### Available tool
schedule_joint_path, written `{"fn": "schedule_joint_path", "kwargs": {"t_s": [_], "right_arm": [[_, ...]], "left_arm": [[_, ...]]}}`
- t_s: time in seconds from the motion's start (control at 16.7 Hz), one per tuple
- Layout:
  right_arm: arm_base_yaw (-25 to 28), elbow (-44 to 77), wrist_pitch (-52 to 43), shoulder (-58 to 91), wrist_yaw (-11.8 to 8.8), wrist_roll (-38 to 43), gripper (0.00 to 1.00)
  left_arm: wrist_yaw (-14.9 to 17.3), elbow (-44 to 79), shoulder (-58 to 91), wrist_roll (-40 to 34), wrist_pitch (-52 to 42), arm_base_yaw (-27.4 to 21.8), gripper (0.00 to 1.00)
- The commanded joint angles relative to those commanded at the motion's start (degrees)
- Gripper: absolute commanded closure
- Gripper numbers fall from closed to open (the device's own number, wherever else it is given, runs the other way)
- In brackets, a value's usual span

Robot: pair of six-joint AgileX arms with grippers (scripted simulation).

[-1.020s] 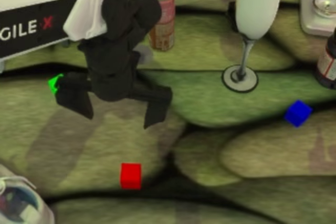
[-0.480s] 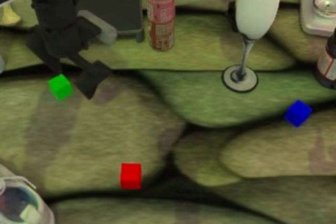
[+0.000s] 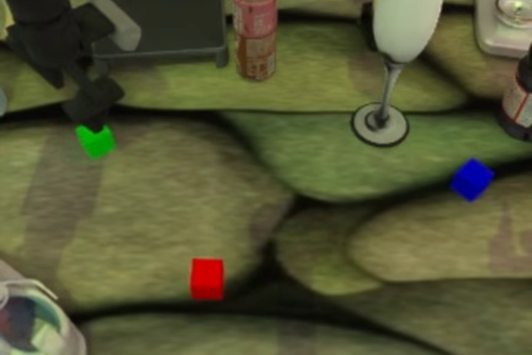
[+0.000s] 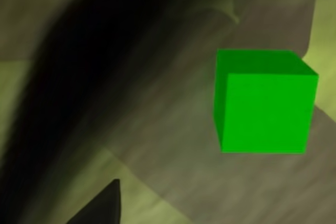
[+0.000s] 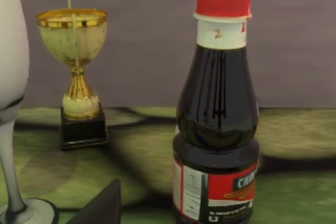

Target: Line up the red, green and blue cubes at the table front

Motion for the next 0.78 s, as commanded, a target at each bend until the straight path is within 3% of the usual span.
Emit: {"fn": "schedule_joint_path", "kwargs": {"t_s": [0.3,0.78], "right_arm": [[0.00,0.00,0.00,0.00,0.00,0.00,0.00],[0.00,0.00,0.00,0.00,0.00,0.00,0.00]], "left_arm": [[-0.02,-1.06,0.03,-0.15,1.01,-0.18,0.00],[0.06,-11.76,5.06,0.13,16.92,0.08,0.00]]}}
